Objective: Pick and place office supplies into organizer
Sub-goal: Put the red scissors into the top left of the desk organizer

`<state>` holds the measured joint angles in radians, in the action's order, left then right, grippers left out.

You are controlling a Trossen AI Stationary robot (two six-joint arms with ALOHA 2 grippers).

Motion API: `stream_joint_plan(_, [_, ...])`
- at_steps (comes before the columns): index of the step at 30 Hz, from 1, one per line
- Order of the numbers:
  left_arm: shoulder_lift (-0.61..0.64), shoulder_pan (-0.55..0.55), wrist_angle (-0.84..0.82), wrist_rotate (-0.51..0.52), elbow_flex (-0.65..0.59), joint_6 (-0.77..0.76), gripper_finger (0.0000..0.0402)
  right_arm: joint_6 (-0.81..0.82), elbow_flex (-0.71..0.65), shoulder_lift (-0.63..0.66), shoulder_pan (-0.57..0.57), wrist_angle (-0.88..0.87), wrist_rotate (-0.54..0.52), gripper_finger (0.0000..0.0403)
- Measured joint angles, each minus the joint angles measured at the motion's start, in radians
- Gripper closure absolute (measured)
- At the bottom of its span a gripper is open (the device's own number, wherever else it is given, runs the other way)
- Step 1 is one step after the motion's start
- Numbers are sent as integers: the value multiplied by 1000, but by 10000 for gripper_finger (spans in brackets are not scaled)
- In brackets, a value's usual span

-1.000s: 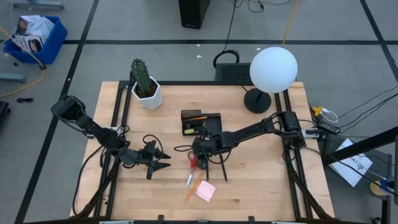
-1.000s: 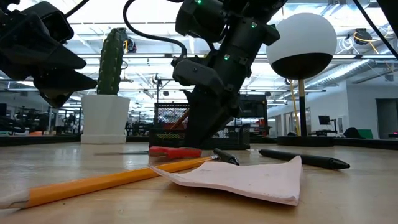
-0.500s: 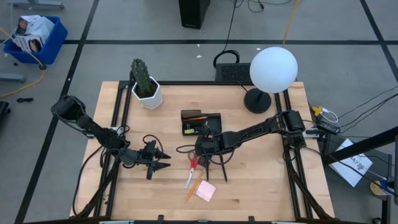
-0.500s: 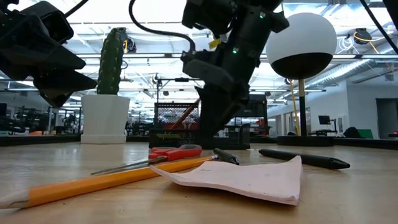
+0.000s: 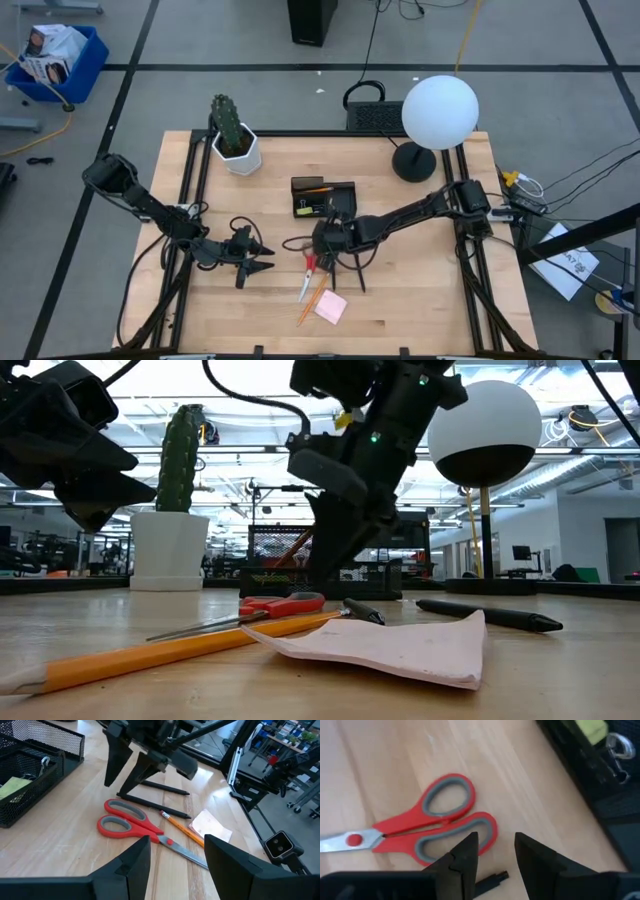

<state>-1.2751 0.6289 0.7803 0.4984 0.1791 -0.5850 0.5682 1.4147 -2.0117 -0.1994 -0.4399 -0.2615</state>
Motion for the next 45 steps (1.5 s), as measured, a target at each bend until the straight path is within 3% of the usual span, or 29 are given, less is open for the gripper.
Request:
stream_joint_plan(5, [0,0,7,0,0,2,213,8,14,-7,-37,7,-28,285])
stream_joint_plan(10, [0,0,21,0,0,5,213,-14,125,-75,-65,-43,-31,304])
stream_joint_plan(15, [0,0,35,-1,0,4,213,-9,259,-154,-56,-254,-59,311])
stream_joint_plan(23, [0,2,28,-38,0,4,213,43,278,-129,-35,-334,-106,301])
stream_joint_plan(30, [0,2,23,-45,0,1,213,62,271,-125,-24,-331,-46,298])
stream_joint_plan(41, [0,2,24,-53,0,0,213,101,206,-126,-11,-223,-3,217])
stream_joint_plan(45, [0,2,31,-53,0,0,213,87,207,-125,-10,-220,-22,210])
